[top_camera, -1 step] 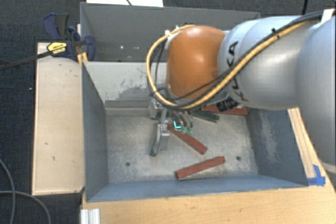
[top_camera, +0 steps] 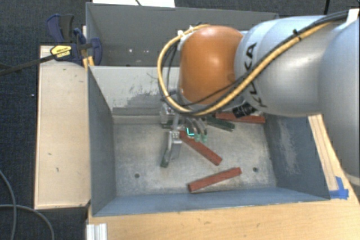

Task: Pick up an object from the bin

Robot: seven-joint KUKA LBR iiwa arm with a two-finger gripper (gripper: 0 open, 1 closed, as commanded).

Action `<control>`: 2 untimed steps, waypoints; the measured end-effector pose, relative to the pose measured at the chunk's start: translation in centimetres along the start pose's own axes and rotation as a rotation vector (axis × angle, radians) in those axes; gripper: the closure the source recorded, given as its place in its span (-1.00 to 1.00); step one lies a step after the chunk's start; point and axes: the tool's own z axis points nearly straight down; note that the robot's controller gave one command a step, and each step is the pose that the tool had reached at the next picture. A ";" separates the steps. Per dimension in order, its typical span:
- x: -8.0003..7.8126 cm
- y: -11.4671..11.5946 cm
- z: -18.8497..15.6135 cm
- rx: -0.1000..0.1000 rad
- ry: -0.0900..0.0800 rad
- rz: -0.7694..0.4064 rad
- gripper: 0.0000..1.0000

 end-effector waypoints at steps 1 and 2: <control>-1.6 -3.4 4.8 -0.002 -0.008 -0.057 -1.00; -0.9 -5.6 10.7 0.000 -0.004 -0.247 1.00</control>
Offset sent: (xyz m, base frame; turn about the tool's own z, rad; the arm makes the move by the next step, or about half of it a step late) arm 0.0076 -0.0566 -0.1087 -0.2527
